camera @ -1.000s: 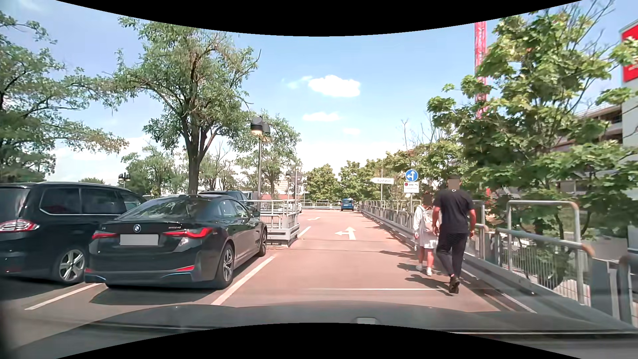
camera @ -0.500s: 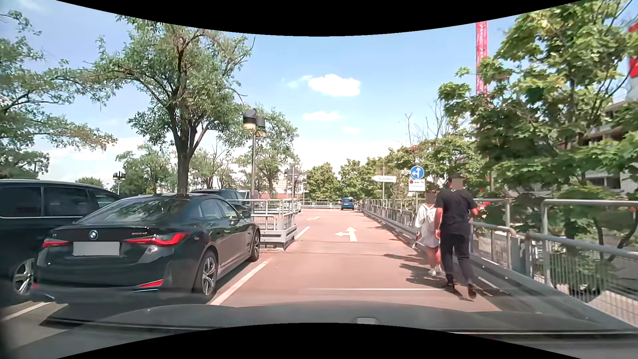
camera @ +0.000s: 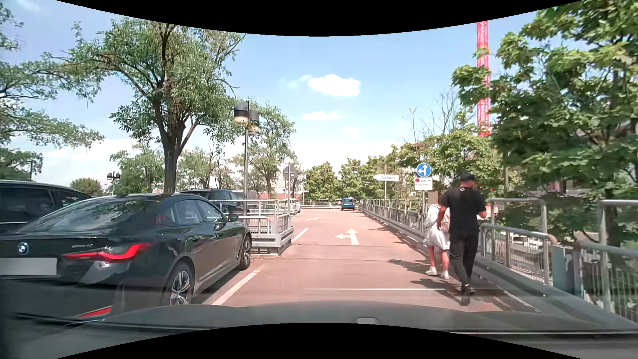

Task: Follow the waypoints while adhering to traffic rules and regulations

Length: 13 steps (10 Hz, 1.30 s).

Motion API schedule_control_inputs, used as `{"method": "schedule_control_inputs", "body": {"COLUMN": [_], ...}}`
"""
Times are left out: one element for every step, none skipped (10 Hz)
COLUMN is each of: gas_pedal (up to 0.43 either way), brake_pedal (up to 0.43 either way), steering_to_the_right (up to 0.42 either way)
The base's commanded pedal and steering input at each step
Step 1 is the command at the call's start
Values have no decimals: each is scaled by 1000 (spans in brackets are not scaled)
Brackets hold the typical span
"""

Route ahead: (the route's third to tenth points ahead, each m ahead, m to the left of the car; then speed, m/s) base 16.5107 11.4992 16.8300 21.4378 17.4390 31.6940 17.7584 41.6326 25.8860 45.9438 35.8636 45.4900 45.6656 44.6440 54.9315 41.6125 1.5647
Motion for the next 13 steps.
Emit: {"method": "schedule_control_inputs", "body": {"gas_pedal": [0,0,0,0,0,0,0,0,0,0,0,0,0], "brake_pedal": [18,18,24,24,24,24,30,24,30,30,30,24,30], "steering_to_the_right": [-5,-5,-5,-5,-3,-2,-1,1,6,14,22,27,32]}}
